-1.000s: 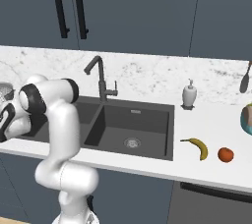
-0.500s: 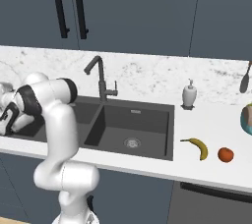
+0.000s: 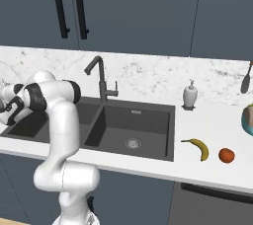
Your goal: Put the colander in the sink, put the orange, banana in the colander, and turn on the sink faucet and pour water over the colander.
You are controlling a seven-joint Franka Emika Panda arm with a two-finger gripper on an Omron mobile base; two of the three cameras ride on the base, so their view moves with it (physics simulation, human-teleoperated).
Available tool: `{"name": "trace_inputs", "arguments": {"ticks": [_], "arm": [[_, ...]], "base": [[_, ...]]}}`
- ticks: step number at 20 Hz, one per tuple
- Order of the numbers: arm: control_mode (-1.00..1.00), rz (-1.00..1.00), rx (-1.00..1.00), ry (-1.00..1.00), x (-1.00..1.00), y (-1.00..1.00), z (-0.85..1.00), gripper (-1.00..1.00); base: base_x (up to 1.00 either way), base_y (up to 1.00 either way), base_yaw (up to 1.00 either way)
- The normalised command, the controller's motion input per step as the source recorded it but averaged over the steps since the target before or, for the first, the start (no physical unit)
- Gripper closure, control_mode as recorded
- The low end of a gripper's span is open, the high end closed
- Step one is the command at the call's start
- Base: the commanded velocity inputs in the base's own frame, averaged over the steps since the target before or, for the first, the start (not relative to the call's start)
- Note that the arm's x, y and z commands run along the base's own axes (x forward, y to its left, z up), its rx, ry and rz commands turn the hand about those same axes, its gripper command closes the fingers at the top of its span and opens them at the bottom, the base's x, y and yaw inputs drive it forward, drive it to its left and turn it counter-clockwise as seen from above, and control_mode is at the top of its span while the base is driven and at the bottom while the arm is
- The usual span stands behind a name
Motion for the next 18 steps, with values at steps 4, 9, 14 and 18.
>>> {"name": "trace_inputs", "arguments": {"ticks": [4, 9, 14, 18], "arm": [[-1.00, 0.00, -0.10, 0.04, 0.06, 0.26, -0.03, -1.00], [-1.00, -0.03, -0.13, 0.09, 0.00, 0.09, -0.22, -1.00], [-1.00, -0.03, -0.13, 0.11, 0.10, 0.15, -0.23, -1.00], [-1.00, 0.00, -0.06, 0.00, 0.22, 0.46, -0.04, -1.00]], "base": [[0.00, 0.00, 0.00], [0.00, 0.00, 0.00], [0.00, 0.00, 0.00], [0.00, 0.00, 0.00]]}}
